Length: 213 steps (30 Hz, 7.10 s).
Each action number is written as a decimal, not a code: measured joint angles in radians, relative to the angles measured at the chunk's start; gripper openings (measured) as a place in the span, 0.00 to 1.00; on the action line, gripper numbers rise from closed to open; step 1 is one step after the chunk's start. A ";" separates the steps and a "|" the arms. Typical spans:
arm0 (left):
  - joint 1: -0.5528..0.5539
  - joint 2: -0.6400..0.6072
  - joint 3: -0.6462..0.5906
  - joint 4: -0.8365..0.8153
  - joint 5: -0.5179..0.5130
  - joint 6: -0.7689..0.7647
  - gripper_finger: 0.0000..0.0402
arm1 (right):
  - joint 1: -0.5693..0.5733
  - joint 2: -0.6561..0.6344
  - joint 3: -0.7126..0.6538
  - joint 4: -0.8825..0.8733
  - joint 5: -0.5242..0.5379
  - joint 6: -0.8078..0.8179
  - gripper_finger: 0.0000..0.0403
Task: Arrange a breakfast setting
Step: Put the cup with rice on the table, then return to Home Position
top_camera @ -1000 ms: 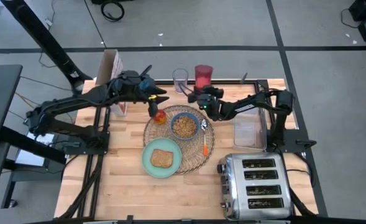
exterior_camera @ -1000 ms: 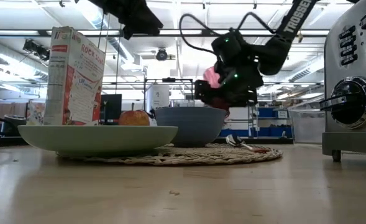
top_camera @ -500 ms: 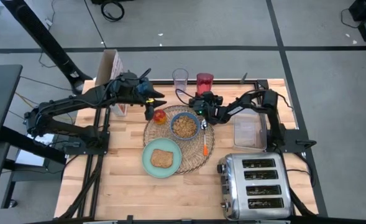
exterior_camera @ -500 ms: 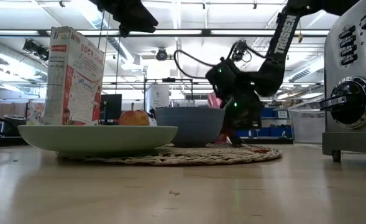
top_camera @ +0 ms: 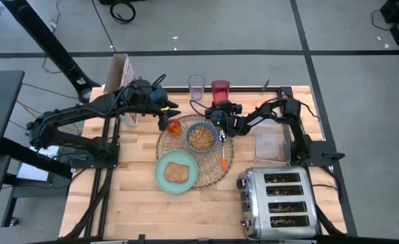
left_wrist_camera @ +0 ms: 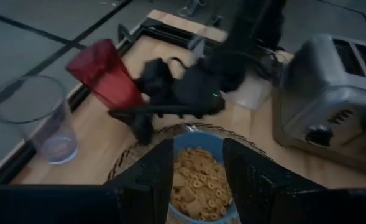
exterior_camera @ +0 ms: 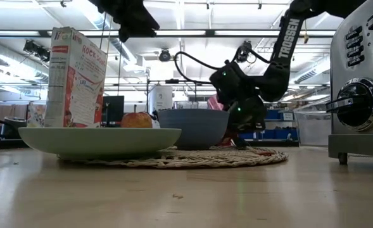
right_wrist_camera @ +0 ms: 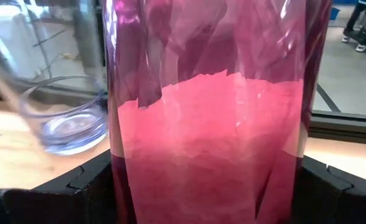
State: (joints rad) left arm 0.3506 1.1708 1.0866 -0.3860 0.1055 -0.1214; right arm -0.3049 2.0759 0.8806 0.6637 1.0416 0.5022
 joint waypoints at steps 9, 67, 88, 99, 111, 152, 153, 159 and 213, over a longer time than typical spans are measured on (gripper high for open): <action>0.130 0.103 0.000 0.166 0.141 -0.012 0.36 | 0.036 0.002 -0.002 0.000 0.043 -0.008 0.84; 0.281 0.156 0.000 0.423 0.314 0.014 0.36 | 0.183 -0.496 -0.002 -0.228 -0.182 -0.241 0.84; 0.248 -0.061 0.000 0.167 0.309 0.035 0.36 | 0.015 -0.074 -0.091 0.069 -0.111 -0.026 0.84; 0.240 -0.061 0.000 0.163 0.307 0.041 0.36 | 0.001 -0.034 -0.090 0.098 -0.094 -0.043 0.84; 0.241 -0.061 0.000 0.163 0.307 0.054 0.36 | 0.003 -0.034 -0.091 0.088 -0.108 -0.052 0.93; 0.157 -0.172 0.001 0.357 0.419 -0.181 0.35 | 0.082 -0.703 -0.092 -0.915 -0.679 0.071 0.91; 0.157 -0.172 0.001 0.356 0.418 -0.178 0.35 | 0.084 -0.725 -0.092 -0.924 -0.715 0.052 0.91; 0.147 -0.170 0.001 0.367 0.390 -0.340 0.35 | 0.109 -0.867 -0.092 -0.956 -0.899 -0.081 0.90; -0.220 -0.905 -0.802 0.447 0.069 0.063 0.35 | 0.248 -2.068 -0.744 -0.631 -1.115 -0.438 0.51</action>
State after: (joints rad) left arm 0.1303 0.2660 0.2850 0.0608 0.1741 -0.0589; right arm -0.0569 0.0075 0.1368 0.0328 -0.0732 0.0640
